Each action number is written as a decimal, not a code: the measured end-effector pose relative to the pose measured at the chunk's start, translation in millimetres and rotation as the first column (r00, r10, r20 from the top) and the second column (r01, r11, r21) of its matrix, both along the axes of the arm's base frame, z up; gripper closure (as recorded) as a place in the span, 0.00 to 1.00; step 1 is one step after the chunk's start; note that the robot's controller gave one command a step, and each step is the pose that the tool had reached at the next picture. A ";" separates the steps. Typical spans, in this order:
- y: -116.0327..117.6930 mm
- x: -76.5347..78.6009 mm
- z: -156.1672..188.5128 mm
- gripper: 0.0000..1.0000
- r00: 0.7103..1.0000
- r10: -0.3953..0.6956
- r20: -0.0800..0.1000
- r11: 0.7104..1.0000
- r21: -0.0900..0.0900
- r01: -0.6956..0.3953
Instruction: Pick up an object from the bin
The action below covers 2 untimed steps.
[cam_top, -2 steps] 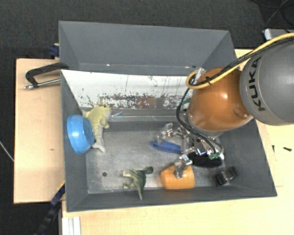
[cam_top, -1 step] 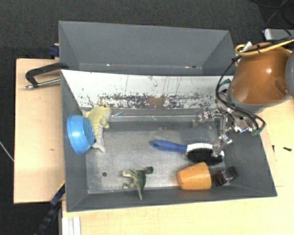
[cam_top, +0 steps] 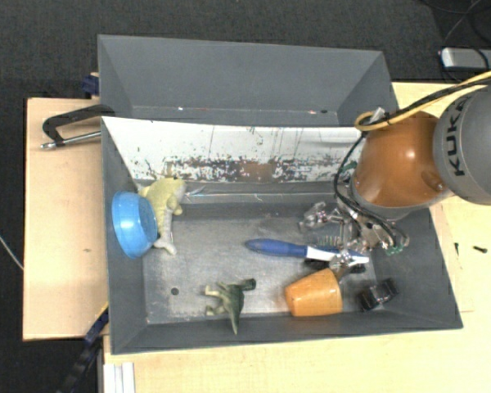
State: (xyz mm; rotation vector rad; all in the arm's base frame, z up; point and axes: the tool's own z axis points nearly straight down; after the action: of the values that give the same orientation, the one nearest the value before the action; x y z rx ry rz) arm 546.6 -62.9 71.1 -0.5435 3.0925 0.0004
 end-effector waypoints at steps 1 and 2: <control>45.5 1.3 40.3 0.00 0.995 0.104 0.008 0.995 0.001 -0.104; 8.0 47.8 0.5 0.00 0.997 0.072 0.006 0.997 0.000 -0.072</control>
Offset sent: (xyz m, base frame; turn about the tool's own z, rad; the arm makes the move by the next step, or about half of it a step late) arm -0.0009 0.0424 0.0376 -0.1011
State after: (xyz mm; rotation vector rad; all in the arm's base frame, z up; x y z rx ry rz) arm 594.3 -54.9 71.6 -0.6527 3.0651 -0.0005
